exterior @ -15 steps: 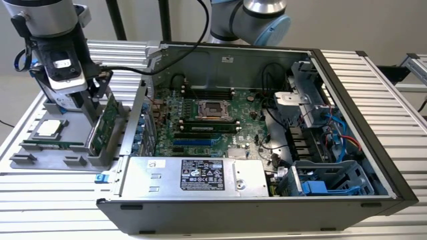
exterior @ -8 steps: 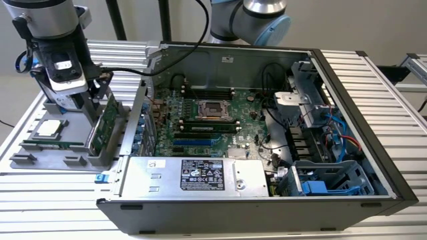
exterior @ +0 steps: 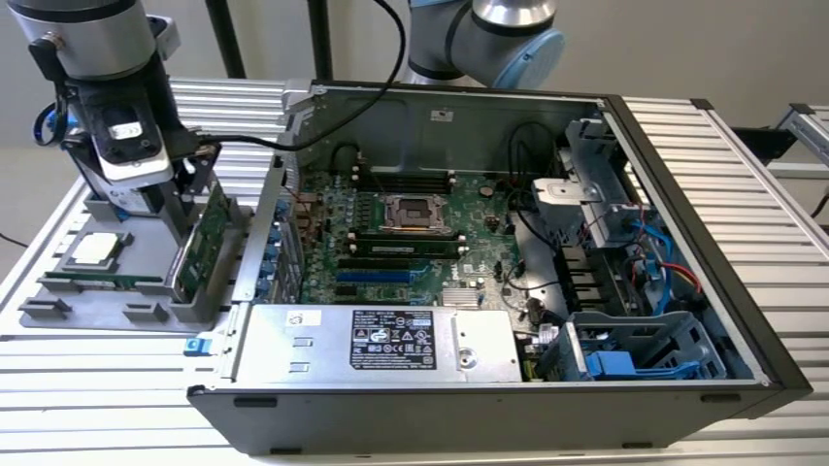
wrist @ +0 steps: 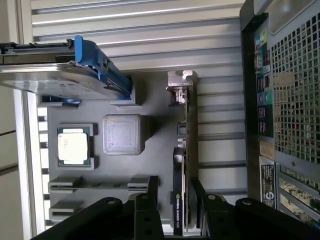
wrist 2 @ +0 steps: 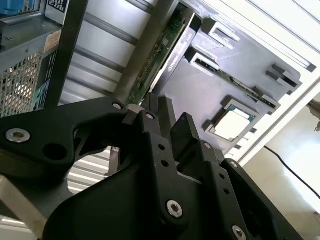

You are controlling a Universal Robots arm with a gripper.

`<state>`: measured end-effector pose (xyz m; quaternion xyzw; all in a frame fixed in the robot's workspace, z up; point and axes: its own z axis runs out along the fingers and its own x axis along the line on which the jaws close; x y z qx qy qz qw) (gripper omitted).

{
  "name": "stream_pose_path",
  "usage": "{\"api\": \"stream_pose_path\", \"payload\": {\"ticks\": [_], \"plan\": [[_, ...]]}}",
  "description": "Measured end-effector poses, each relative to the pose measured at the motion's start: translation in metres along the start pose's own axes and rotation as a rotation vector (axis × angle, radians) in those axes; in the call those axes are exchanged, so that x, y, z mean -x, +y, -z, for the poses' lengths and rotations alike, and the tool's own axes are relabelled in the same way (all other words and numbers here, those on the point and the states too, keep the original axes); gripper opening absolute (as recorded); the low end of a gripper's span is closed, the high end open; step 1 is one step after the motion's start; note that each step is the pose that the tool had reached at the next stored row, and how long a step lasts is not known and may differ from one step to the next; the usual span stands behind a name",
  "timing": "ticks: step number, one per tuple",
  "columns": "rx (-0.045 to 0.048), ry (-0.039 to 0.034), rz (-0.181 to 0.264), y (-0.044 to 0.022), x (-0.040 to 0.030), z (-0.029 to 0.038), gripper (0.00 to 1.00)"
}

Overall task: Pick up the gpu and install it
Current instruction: 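Pick up the gpu and move the gpu toward the slot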

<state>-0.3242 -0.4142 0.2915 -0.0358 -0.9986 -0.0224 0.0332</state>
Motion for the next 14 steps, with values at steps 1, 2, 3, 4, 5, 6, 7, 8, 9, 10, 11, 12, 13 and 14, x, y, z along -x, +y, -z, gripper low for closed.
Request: {"api": "stream_pose_path", "payload": {"ticks": [1,2,3,4,5,6,7,8,9,10,11,12,13,14], "plan": [[-0.0001,0.0,0.001,0.0,0.0003,-0.0004,1.0],[-0.0002,-0.0006,0.003,0.0,0.0005,-0.0009,1.0],[-0.0001,-0.002,0.005,0.0,0.0008,-0.0015,1.0],[-0.0003,-0.0046,0.008,-0.0001,0.001,-0.0019,1.0],[-0.0002,-0.0098,0.012,-0.0001,0.0011,-0.0025,1.0],[-0.0001,-0.0155,0.016,-0.0001,0.0013,-0.0029,1.0],[0.0001,-0.0233,0.023,-0.0001,0.0015,-0.0034,1.0],[0.0002,-0.03,0.029,-0.0001,0.0016,-0.0038,1.0],[0.0003,-0.0361,0.034,-0.0002,0.0017,-0.0043,1.0],[0.0005,-0.0398,0.037,-0.0001,0.0018,-0.0051,1.0],[0.0005,-0.0411,0.039,-0.0002,0.0019,-0.0058,1.0],[0.0003,-0.0411,0.039,-0.0002,0.0018,-0.0059,1.0],[0.0002,-0.0411,0.039,-0.0002,0.0018,-0.0059,1.0],[0.0002,-0.0411,0.039,-0.0002,0.0018,-0.0059,1.0]]}}
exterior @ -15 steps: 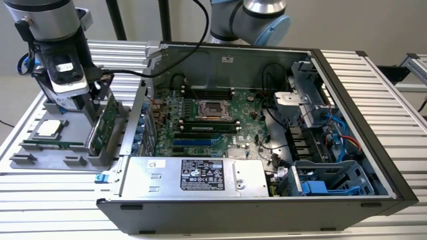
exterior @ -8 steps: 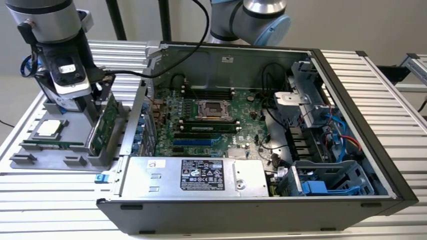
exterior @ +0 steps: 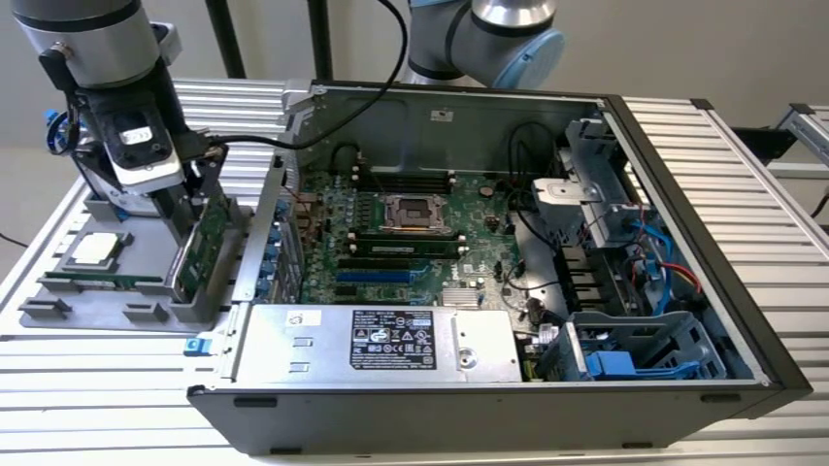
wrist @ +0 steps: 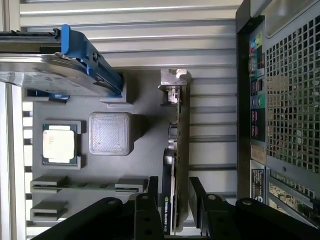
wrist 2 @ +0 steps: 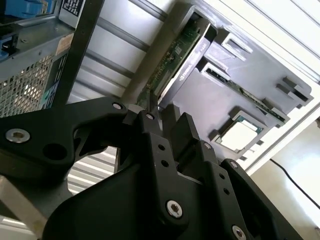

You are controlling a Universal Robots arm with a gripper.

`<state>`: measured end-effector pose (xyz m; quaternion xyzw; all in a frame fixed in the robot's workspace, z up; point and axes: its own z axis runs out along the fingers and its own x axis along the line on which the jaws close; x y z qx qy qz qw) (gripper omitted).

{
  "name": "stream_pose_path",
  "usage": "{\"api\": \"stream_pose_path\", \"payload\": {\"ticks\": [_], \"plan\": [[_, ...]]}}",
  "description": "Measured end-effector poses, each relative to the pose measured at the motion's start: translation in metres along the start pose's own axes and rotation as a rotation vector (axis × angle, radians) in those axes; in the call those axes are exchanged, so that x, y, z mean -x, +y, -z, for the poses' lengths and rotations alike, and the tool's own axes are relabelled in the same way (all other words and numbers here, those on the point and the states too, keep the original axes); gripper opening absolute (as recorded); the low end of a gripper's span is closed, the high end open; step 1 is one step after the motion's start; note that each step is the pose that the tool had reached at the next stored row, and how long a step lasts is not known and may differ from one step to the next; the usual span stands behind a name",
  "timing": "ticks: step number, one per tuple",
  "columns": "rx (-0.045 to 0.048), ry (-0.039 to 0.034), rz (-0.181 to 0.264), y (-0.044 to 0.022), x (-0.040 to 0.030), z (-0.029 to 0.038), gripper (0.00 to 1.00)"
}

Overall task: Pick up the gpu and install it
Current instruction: 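Pick up the gpu and move the gpu toward the slot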

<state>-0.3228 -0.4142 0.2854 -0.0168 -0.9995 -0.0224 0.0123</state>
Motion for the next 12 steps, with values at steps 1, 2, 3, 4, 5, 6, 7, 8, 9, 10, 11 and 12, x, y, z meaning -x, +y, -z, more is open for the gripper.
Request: {"api": "stream_pose_path", "payload": {"ticks": [1,2,3,4,5,6,7,8,9,10,11,12], "plan": [[0.0,0.0,0.0,0.0,0.0,0.0,1.0],[0.0,-0.0001,0.0,0.0,0.0,-0.0002,1.0],[-0.001,-0.0004,0.0,0.0,0.0,-0.0008,1.0],[-0.0044,-0.0006,0.0,0.0,0.0,-0.0014,1.0],[-0.0096,-0.0005,0.0,0.0,0.0,-0.0019,1.0],[-0.0185,-0.0007,-0.001,-0.0001,0.0,-0.0023,1.0],[-0.0289,-0.0011,-0.001,-0.0001,0.0001,-0.0026,1.0],[-0.0358,-0.0016,-0.001,-0.0002,0.0001,-0.0035,1.0],[-0.0388,-0.0028,-0.001,-0.0002,0.0001,-0.0047,1.0],[-0.0398,-0.0053,-0.001,-0.0003,0.0002,-0.0057,1.0],[-0.0402,-0.0092,-0.001,-0.0003,0.0002,-0.007,1.0],[-0.0404,-0.0133,-0.001,-0.0004,0.0002,-0.0083,1.0]]}}
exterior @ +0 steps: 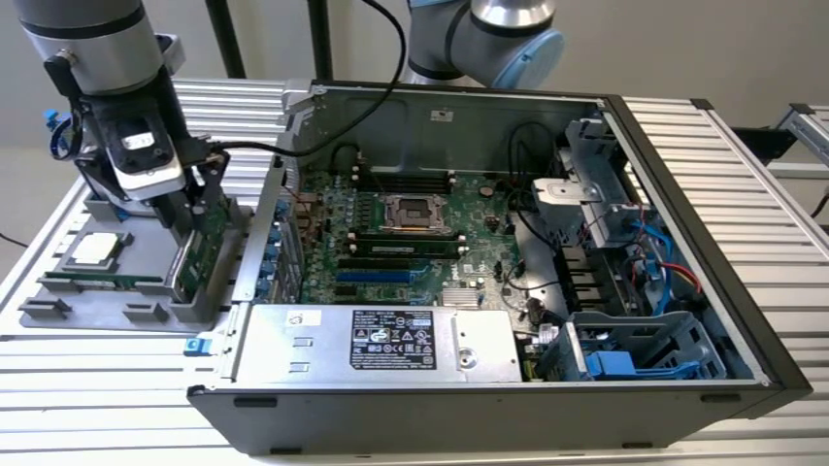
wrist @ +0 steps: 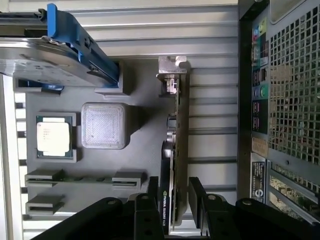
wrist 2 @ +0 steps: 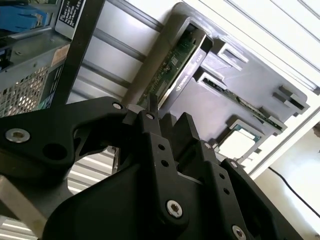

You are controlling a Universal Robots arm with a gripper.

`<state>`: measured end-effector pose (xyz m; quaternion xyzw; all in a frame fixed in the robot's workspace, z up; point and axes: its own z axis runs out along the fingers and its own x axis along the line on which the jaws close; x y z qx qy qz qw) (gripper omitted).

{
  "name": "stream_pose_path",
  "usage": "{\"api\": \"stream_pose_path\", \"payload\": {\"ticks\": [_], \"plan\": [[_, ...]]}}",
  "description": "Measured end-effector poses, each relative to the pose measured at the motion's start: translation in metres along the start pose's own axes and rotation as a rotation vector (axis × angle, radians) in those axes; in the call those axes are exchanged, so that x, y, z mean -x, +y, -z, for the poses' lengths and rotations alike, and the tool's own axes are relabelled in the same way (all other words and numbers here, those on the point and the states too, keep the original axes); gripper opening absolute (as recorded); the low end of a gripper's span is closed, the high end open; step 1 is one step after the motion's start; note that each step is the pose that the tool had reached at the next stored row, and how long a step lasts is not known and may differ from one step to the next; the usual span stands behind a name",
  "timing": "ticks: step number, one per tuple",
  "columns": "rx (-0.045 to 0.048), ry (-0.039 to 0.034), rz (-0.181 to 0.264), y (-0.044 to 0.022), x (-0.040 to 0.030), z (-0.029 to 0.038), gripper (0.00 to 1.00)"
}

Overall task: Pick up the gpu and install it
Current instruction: 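Pick up the gpu and move the gpu toward the slot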

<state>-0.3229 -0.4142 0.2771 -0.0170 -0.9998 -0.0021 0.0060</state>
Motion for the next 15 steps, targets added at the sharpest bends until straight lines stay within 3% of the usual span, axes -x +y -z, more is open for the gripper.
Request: {"api": "stream_pose_path", "payload": {"ticks": [4,15], "plan": [[-0.0008,-0.011,-0.003,-0.0001,-0.0014,-0.0049,1.0],[-0.0028,-0.016,-0.062,-0.0003,-0.0058,-0.0157,1.0]]}}
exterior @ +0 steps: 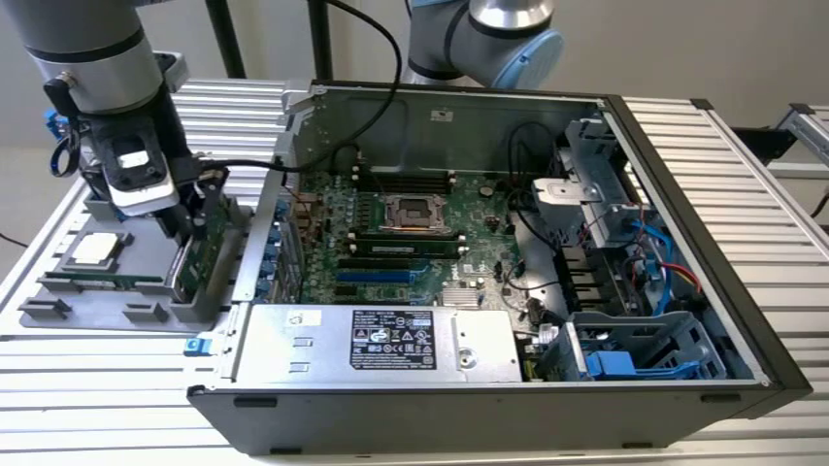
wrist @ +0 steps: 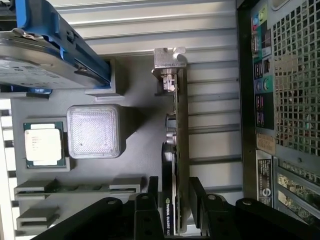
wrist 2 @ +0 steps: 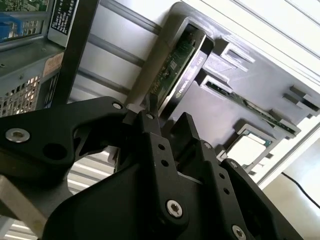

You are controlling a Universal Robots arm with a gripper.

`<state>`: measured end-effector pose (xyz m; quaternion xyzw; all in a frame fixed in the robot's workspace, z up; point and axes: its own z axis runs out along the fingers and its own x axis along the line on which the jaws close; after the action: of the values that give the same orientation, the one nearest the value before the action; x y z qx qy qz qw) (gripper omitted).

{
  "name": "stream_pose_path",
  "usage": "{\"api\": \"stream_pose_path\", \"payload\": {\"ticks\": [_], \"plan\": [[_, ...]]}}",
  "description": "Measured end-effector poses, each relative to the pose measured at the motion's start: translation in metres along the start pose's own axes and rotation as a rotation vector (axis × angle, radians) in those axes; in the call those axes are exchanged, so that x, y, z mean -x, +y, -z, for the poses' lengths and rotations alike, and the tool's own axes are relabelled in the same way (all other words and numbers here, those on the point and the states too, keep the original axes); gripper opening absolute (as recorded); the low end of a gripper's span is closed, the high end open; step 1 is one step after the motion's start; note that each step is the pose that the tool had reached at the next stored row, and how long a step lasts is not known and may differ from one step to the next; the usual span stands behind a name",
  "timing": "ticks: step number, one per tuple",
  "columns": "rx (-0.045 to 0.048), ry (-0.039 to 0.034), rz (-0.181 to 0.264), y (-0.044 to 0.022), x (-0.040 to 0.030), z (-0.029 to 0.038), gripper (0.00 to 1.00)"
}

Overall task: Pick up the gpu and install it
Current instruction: 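Pick up the gpu and move the gpu toward the slot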

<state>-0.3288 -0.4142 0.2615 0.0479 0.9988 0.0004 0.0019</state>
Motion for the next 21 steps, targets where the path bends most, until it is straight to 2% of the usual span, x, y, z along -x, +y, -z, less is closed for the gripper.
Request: {"api": "stream_pose_path", "payload": {"ticks": [5,13,21], "plan": [[-0.0006,0.0001,-0.02,0.0,-0.0001,-0.0031,1.0],[-0.0005,0.0,-0.022,0.0,-0.0001,-0.0054,1.0],[-0.0005,0.0,-0.025,0.0,-0.0002,-0.0127,1.0]]}}
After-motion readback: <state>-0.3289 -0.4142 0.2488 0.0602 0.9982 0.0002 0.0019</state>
